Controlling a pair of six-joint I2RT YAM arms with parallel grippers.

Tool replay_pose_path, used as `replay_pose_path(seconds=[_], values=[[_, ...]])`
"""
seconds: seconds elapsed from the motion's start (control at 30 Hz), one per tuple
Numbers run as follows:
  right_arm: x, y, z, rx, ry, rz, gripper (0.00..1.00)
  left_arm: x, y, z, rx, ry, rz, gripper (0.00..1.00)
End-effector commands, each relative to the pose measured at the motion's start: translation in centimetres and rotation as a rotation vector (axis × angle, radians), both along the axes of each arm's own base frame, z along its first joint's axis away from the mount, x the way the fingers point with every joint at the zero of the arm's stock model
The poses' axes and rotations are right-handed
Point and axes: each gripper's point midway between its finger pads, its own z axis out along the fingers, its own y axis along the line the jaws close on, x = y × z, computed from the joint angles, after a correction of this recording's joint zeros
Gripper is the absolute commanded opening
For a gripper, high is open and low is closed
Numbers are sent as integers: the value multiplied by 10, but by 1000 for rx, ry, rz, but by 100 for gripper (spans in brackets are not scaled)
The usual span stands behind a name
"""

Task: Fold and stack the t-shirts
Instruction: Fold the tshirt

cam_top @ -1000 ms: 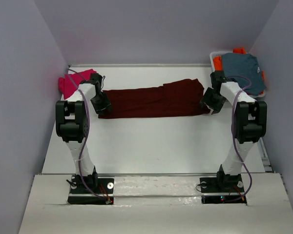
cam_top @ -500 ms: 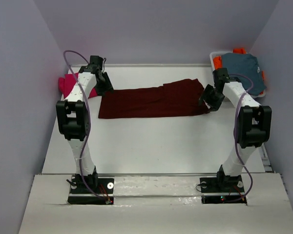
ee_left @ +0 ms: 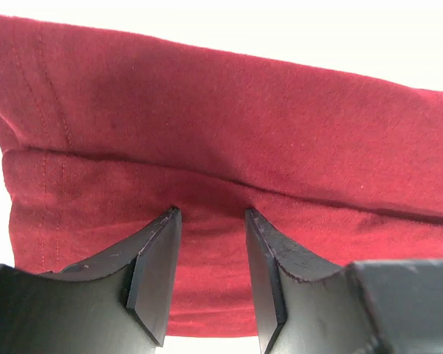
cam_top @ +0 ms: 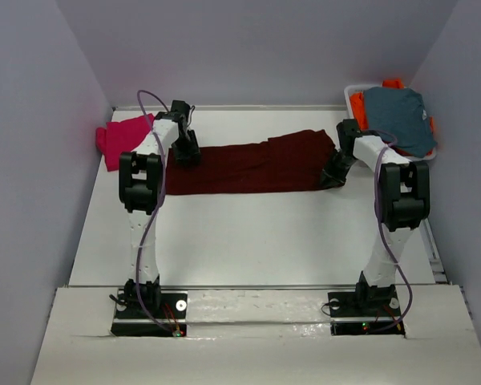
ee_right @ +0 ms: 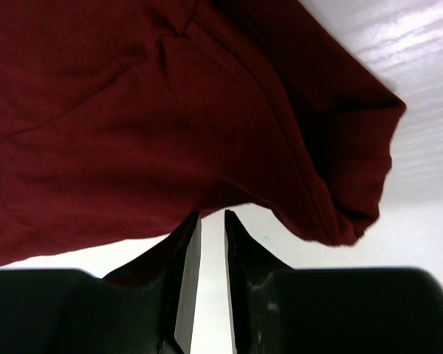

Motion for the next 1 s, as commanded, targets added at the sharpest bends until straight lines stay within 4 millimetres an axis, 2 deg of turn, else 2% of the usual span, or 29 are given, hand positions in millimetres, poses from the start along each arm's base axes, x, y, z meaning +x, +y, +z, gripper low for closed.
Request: replay_pose_path(seconds=[0.0,0.17,0.2,0.5,0.6,0.73,0.77,0.93,0.97], values=[[17,3,0,7,-46,-10,24,3,3,0,28,4,-13,51],[9,0,-16,-10,-7,-10,22,-1,11,-4,70,18,4,51],[8,0,-17,-13,-5,-10,22,-2,17,-5,100,20,16,51],[-4,-13,-23,-88,44,1,22,-17,31,-10,141,59,59,51],[-5,-12,-22,-83,62,8,21,-23,31,-9,141,67,63,51],[2,-10,-19,-73,57,14,22,-32,36,-4,134,70,75,50],[5,-10,-18,-74,55,19,22,-38,36,-8,134,84,74,50],[24,-12,-16,-65,60,30,22,-54,37,-9,134,102,73,50],[32,-11,-10,-62,44,32,22,-56,37,-9,133,102,73,50]])
